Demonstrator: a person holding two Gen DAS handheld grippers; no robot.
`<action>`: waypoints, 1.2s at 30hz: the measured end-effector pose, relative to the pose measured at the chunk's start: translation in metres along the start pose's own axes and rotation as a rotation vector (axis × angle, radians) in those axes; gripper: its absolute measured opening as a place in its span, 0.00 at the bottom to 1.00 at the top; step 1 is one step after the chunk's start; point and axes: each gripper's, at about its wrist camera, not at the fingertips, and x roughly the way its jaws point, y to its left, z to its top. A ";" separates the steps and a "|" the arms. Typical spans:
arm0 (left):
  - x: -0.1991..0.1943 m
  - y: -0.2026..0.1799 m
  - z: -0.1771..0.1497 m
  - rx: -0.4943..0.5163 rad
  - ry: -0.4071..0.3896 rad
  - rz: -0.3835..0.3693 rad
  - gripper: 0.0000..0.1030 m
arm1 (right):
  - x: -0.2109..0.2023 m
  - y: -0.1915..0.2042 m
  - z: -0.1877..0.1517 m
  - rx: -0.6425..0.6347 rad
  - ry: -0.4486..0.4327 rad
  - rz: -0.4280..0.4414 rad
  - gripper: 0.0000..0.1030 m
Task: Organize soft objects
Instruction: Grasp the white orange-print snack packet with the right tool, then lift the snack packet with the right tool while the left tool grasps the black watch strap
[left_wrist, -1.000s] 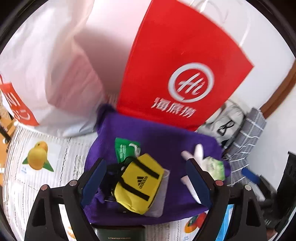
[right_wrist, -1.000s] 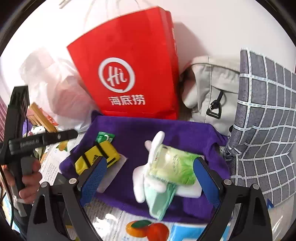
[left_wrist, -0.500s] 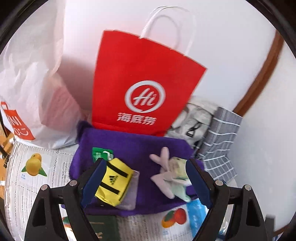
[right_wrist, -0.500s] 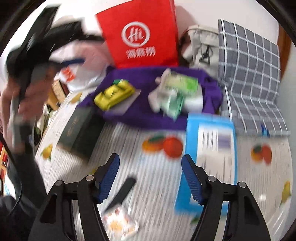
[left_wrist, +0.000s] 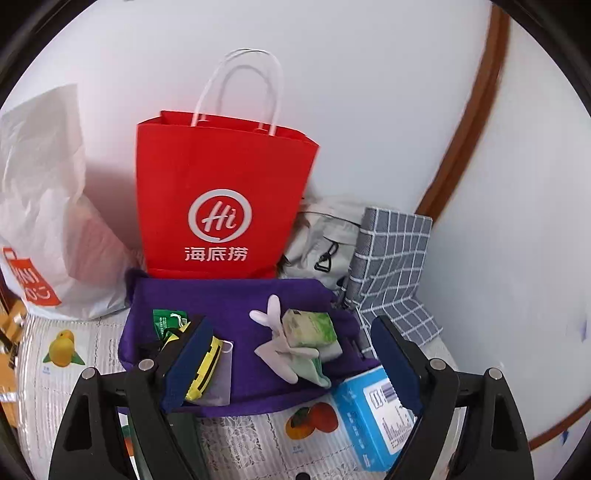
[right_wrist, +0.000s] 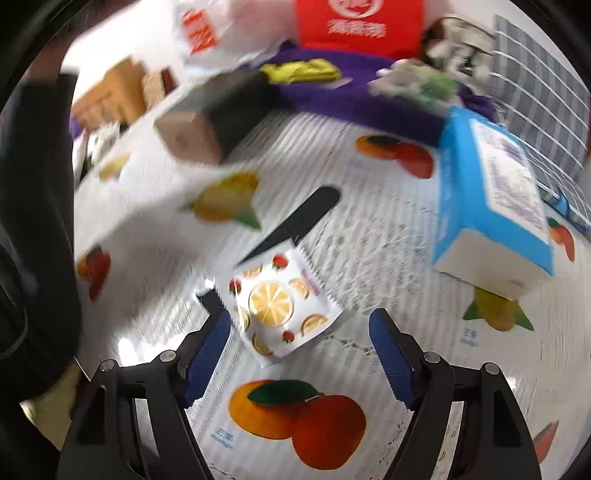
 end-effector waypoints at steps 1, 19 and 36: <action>-0.001 -0.002 -0.001 0.011 -0.001 0.000 0.84 | 0.004 0.004 -0.001 -0.032 0.009 -0.017 0.75; 0.005 -0.019 -0.005 0.075 -0.014 0.044 0.84 | 0.008 -0.004 0.005 -0.013 -0.170 -0.002 0.35; 0.019 -0.076 -0.052 0.266 0.098 0.123 0.84 | -0.023 -0.063 -0.055 0.211 -0.221 -0.059 0.35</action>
